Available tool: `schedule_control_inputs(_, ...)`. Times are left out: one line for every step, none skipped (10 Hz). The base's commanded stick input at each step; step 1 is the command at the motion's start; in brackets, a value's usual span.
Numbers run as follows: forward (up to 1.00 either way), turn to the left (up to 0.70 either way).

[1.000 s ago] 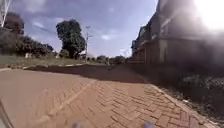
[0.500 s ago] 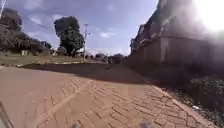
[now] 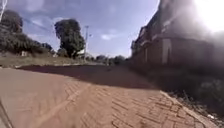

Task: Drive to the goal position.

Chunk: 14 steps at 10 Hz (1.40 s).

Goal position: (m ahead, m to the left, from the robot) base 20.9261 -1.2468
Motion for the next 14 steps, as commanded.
schedule_control_inputs(0.7, -0.1)
schedule_control_inputs(0.7, -0.34)
schedule_control_inputs(0.7, -0.35)
schedule_control_inputs(0.7, -0.35)
schedule_control_inputs(0.7, -0.35)
schedule_control_inputs(0.7, -0.35)
schedule_control_inputs(0.7, -0.35)
schedule_control_inputs(0.7, -0.25)
schedule_control_inputs(0.7, -0.07)
schedule_control_inputs(0.7, 0.0)
schedule_control_inputs(0.7, 0.0)
schedule_control_inputs(0.7, 0.0)
schedule_control_inputs(0.7, 0.0)
schedule_control_inputs(0.7, 0.0)
